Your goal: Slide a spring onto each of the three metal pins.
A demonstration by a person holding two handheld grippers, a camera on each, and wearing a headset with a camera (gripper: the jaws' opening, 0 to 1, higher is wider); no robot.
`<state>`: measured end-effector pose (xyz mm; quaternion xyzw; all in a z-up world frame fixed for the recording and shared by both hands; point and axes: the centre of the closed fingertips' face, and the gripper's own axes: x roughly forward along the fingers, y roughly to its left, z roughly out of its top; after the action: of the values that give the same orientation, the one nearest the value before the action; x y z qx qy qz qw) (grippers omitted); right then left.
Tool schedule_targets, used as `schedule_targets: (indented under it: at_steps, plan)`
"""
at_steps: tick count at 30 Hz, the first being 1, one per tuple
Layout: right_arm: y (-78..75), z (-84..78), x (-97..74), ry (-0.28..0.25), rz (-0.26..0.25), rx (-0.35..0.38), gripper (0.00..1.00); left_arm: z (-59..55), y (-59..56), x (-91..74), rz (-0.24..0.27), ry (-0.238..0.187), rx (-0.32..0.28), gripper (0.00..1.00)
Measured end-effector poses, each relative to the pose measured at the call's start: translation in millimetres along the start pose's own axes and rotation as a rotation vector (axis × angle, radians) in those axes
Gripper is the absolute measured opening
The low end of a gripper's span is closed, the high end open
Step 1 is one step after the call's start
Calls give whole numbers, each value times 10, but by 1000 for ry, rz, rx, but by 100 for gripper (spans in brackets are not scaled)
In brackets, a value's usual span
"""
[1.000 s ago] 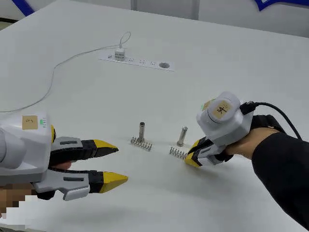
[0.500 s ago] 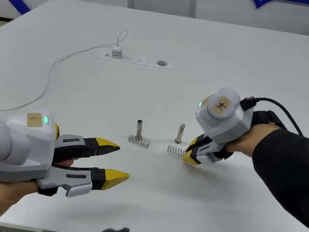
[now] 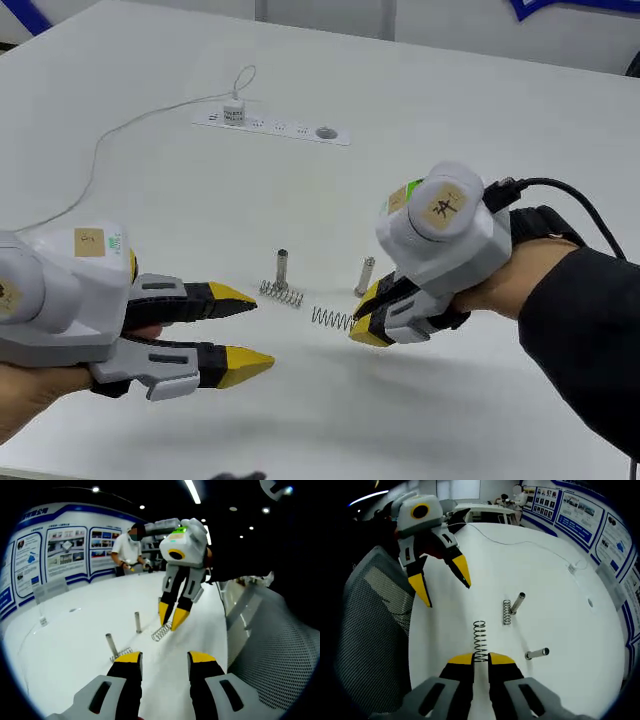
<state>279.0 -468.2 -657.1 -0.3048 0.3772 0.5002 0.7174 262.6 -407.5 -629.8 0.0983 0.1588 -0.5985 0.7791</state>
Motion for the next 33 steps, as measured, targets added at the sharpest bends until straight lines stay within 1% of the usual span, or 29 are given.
schedule_targets:
  at_steps: [7,12,16,19,22,27,30,33]
  plan:
    - [187,183,-27,-5,39,-78,11,37,-51,37,-21,-3,20,35]
    - [273,284,-29,-16,56,-117,11,70,-111,70,-40,-5,39,33]
    - [344,298,-20,-11,76,-144,11,68,-149,85,-51,-1,53,30]
    - [393,307,-26,-8,90,-163,11,45,-170,95,-60,5,58,28]
    - [419,311,-39,-6,100,-173,11,39,-199,102,-71,6,64,27]
    - [446,307,-51,-1,113,-183,11,40,-248,119,-90,4,80,18]
    - [471,299,-65,3,118,-189,11,35,-244,127,-84,10,91,13]
    - [476,319,-108,-2,116,-192,11,30,-256,132,-87,13,94,13]
